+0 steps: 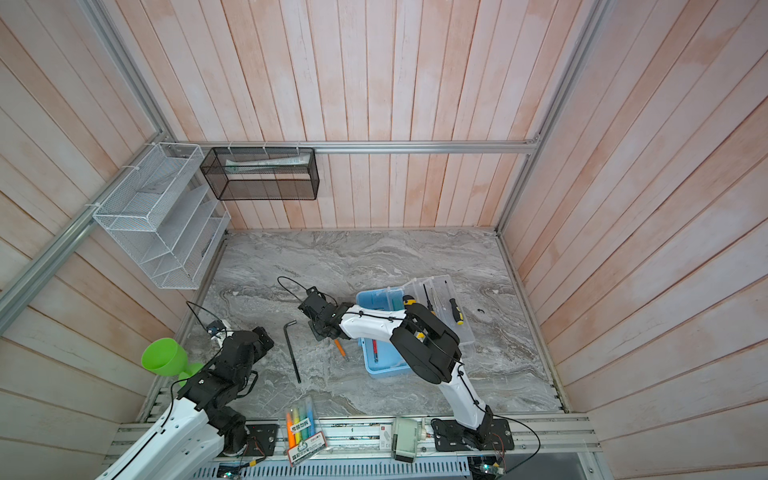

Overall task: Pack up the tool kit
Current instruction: 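Carry the orange hex key with the right gripper into the blue box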

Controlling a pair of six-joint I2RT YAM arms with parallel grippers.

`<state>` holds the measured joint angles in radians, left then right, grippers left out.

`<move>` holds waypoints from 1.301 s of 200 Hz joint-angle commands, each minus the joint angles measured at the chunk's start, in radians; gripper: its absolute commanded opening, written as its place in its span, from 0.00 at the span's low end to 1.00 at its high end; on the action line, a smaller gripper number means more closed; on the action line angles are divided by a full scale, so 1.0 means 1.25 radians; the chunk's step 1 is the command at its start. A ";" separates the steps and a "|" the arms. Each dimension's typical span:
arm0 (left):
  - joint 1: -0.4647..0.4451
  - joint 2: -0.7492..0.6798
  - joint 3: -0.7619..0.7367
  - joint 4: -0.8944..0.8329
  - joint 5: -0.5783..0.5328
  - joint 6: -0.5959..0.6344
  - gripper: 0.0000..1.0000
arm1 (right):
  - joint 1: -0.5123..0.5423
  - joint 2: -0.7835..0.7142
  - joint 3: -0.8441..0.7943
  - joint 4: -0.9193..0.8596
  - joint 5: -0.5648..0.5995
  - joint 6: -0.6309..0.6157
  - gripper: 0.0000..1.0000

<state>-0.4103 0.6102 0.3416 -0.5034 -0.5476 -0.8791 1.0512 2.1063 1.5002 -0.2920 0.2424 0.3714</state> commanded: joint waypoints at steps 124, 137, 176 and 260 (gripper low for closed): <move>0.004 -0.009 -0.017 0.033 0.027 0.037 1.00 | -0.015 -0.320 -0.127 -0.094 0.192 0.100 0.00; 0.004 -0.007 -0.017 0.034 0.028 0.039 1.00 | -0.023 -0.365 -0.170 -0.096 0.215 0.120 0.00; 0.004 0.001 -0.017 0.038 0.030 0.042 1.00 | -0.064 -0.449 -0.300 -0.075 0.229 0.171 0.00; 0.004 0.006 -0.014 0.038 0.029 0.041 1.00 | -0.095 -0.402 -0.394 -0.028 0.214 0.197 0.00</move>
<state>-0.4103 0.6163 0.3401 -0.4706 -0.5198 -0.8410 0.9390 1.5658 1.0164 -0.3630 0.4992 0.5987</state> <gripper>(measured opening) 0.997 0.082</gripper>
